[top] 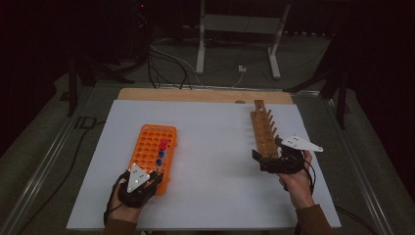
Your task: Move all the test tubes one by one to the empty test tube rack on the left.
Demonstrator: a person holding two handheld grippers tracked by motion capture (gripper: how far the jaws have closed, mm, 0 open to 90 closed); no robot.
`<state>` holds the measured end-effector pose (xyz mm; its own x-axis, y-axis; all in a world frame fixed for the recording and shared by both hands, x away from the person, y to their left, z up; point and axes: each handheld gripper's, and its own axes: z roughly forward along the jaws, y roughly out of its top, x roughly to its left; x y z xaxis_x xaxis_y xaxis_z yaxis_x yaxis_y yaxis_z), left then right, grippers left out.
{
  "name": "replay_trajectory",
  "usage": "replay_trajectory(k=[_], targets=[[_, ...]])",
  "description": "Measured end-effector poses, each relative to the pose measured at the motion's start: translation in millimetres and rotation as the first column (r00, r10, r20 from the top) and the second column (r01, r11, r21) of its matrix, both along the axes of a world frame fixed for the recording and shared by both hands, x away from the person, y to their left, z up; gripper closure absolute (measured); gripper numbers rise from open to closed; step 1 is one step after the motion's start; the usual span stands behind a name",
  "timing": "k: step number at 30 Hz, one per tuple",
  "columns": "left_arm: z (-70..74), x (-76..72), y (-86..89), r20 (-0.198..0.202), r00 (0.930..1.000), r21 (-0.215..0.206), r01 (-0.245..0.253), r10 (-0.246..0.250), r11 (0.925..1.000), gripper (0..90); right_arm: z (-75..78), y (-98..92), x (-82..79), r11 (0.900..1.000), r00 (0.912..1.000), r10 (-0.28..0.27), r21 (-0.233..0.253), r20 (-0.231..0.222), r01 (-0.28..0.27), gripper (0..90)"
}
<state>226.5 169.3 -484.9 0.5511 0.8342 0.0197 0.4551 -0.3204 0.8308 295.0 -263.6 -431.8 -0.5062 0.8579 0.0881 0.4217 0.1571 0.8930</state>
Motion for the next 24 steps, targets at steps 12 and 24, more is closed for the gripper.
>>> replay_trajectory(k=[12,24], targets=[[-4.6,2.7,2.5,-0.041,0.9992,-0.013,-0.006,0.005,0.9999,67.3,-0.3,-0.5,0.7,1.000,1.0000,0.005,0.008,-0.003,-0.005,0.0],[19.0,-2.5,8.6,0.064,0.9976,-0.141,0.034,-0.026,0.9894,41.2,-0.7,-3.6,5.3,1.000,1.0000,0.001,0.007,-0.008,-0.001,0.0]])
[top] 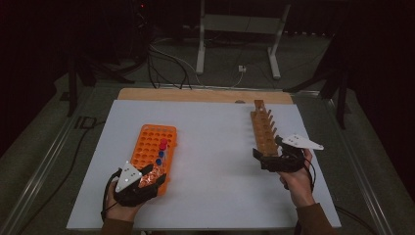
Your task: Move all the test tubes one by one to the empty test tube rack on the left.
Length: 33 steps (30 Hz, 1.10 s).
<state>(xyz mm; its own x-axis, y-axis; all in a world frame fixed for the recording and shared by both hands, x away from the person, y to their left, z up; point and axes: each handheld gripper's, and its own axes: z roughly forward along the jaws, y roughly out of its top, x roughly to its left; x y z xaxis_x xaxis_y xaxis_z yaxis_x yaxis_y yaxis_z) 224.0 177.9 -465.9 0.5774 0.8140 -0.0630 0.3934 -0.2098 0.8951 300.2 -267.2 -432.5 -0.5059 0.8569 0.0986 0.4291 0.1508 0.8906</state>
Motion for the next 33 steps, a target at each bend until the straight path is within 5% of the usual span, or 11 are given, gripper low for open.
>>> replay_trajectory(k=[9,17,33], targets=[[24.6,15.7,-11.6,0.059,0.9982,-0.050,-0.008,0.011,0.9987,27.2,5.7,-2.5,11.0,1.000,0.9997,-0.015,-0.010,0.019,0.015,0.0],[34.8,30.2,-44.5,0.099,0.9950,-0.083,0.021,-0.012,0.9963,17.8,16.3,-6.4,28.2,0.999,0.9984,-0.037,-0.030,0.043,0.038,0.0],[25.1,24.6,-75.2,0.042,0.9965,-0.070,0.075,-0.072,0.9947,0.9,26.3,-17.7,82.3,0.991,0.9925,-0.113,-0.066,0.045,0.116,1.4]])
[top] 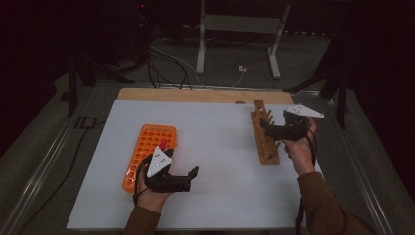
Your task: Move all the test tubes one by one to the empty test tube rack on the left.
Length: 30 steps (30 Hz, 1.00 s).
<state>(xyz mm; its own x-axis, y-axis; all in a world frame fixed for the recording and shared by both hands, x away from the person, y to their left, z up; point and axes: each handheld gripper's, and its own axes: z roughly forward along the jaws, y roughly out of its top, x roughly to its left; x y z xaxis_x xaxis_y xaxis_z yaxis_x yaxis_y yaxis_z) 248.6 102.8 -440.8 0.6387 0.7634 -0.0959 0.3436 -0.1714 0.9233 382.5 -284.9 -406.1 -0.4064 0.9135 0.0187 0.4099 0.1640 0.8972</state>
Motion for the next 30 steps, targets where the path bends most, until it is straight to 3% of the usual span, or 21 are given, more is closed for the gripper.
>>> replay_trajectory(k=[3,8,13,20,23,30], targets=[[-1.5,-0.9,-5.6,0.000,1.0000,0.003,0.010,-0.010,0.9999,0.4,-1.1,-1.3,13.2,1.000,0.9998,-0.015,0.008,-0.013,0.015,1.5],[-5.8,-1.1,-10.6,-0.014,0.9996,0.006,0.026,-0.026,0.9996,0.4,-5.8,-4.5,38.7,0.998,0.9984,-0.031,0.061,-0.048,0.034,3.8],[-8.9,-2.2,-16.2,-0.013,0.9991,0.021,0.040,-0.039,0.9990,0.4,-14.3,-1.6,58.4,0.998,0.9949,-0.046,0.030,-0.090,0.049,6.1],[-12.1,-3.8,-20.1,-0.018,0.9985,0.029,0.053,-0.052,0.9982,0.5,-24.9,-1.7,79.3,0.997,0.9879,-0.082,-0.009,-0.132,0.082,25.6],[-12.2,-4.6,-21.5,-0.016,0.9980,0.036,0.061,-0.060,0.9975,0.5,-28.3,0.2,87.6,0.994,0.9842,-0.103,-0.059,-0.144,0.095,37.1],[-13.3,-4.6,-20.6,-0.022,0.9979,0.033,0.061,-0.060,0.9976,0.5,-33.9,7.0,101.8,0.994,0.9829,-0.093,-0.065,-0.159,0.084,59.2]])
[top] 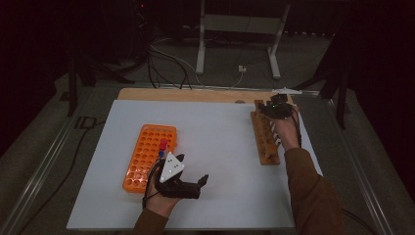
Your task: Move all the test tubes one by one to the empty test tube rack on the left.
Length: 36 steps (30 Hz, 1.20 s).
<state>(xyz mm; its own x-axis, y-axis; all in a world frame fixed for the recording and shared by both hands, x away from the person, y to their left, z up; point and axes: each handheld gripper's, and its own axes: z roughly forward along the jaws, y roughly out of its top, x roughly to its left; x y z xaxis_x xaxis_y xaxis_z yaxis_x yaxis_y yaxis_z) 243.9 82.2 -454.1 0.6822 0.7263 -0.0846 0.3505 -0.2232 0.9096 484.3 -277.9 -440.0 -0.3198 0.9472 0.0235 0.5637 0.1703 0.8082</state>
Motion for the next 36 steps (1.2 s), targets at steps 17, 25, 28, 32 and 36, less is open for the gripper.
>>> replay_trajectory(k=[17,25,28,32,36], targets=[[-2.1,-1.5,-1.1,-0.005,1.0000,0.017,0.005,-0.004,0.9998,0.5,-6.3,6.3,7.5,0.999,0.9993,-0.010,-0.039,-0.035,0.009,75.5],[-3.5,-1.3,-1.8,-0.006,1.0000,0.026,0.005,-0.005,0.9996,0.5,-2.0,5.7,1.8,0.999,0.9999,-0.010,-0.030,0.003,0.010,75.9],[-4.2,-1.3,-2.8,-0.009,1.0000,0.026,0.003,-0.002,0.9997,0.5,3.5,1.4,-2.5,1.000,0.9994,-0.025,-0.008,0.023,0.025,75.9],[-4.4,-1.6,-3.6,-0.008,1.0000,0.029,0.002,-0.002,0.9996,0.5,15.2,-2.3,-8.8,1.000,0.9976,-0.027,0.002,0.063,0.027,76.0],[-6.5,-0.7,-4.2,-0.013,0.9999,0.033,-0.002,0.003,0.9995,0.5,32.2,-4.9,-17.3,1.000,0.9935,-0.016,0.003,0.113,0.016,76.0]])
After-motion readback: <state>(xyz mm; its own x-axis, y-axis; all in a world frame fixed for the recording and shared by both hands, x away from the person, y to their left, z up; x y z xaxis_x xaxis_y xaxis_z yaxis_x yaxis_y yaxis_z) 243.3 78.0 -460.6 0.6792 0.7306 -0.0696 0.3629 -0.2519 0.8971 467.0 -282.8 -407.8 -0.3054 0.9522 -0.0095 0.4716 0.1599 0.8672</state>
